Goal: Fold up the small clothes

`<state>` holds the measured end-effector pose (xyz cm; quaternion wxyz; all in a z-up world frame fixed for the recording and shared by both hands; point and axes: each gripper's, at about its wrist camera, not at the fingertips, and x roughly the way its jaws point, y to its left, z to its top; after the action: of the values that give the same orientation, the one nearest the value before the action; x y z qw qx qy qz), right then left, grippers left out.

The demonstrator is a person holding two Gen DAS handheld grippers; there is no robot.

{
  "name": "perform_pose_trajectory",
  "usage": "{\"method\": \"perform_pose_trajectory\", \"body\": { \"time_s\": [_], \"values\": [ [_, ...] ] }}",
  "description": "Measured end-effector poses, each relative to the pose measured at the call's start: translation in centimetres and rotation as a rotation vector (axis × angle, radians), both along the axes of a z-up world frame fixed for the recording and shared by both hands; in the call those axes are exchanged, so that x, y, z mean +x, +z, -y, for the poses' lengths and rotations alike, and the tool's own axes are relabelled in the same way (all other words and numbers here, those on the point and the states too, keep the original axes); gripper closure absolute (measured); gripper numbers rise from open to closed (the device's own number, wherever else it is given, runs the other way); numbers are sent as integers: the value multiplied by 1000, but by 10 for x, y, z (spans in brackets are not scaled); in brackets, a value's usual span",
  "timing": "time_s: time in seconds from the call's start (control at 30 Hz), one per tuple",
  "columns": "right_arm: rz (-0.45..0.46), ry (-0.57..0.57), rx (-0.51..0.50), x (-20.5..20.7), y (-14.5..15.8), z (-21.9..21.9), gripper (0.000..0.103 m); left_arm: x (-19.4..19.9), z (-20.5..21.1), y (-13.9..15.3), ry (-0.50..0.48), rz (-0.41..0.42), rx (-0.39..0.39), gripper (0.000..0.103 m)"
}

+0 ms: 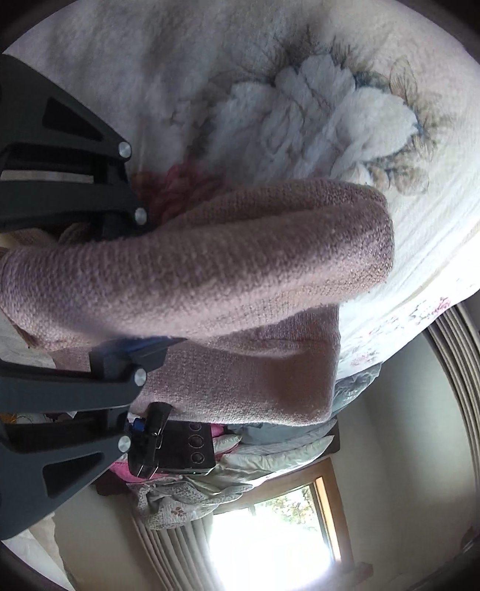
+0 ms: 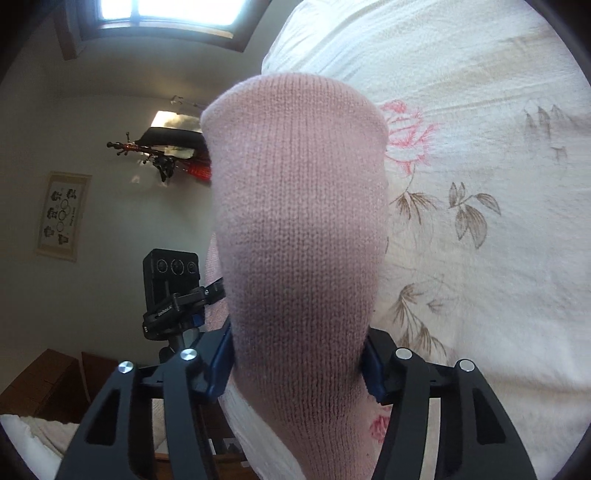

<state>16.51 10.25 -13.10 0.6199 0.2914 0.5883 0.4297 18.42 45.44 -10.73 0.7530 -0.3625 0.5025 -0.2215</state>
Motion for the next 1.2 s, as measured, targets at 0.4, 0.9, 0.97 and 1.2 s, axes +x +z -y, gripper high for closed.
{"method": "perform_pose_trajectory", "body": {
  "time_s": [0.4,0.9,0.97,1.2],
  "values": [
    [-37,-173,-54,-41,36,201,45,23,169,-3,-130,3,-117,69],
    [-116,-180,-273,-28,-36,248,32,9,211,-90,24,-232,54,54],
    [-97,-162,-312,-32,-25,245,31,1,214,-76,29,-214,114,54],
    [-65,-113,-366,-77,-15,240,26,-52,209,-33,55,-165,245,50]
  ]
}}
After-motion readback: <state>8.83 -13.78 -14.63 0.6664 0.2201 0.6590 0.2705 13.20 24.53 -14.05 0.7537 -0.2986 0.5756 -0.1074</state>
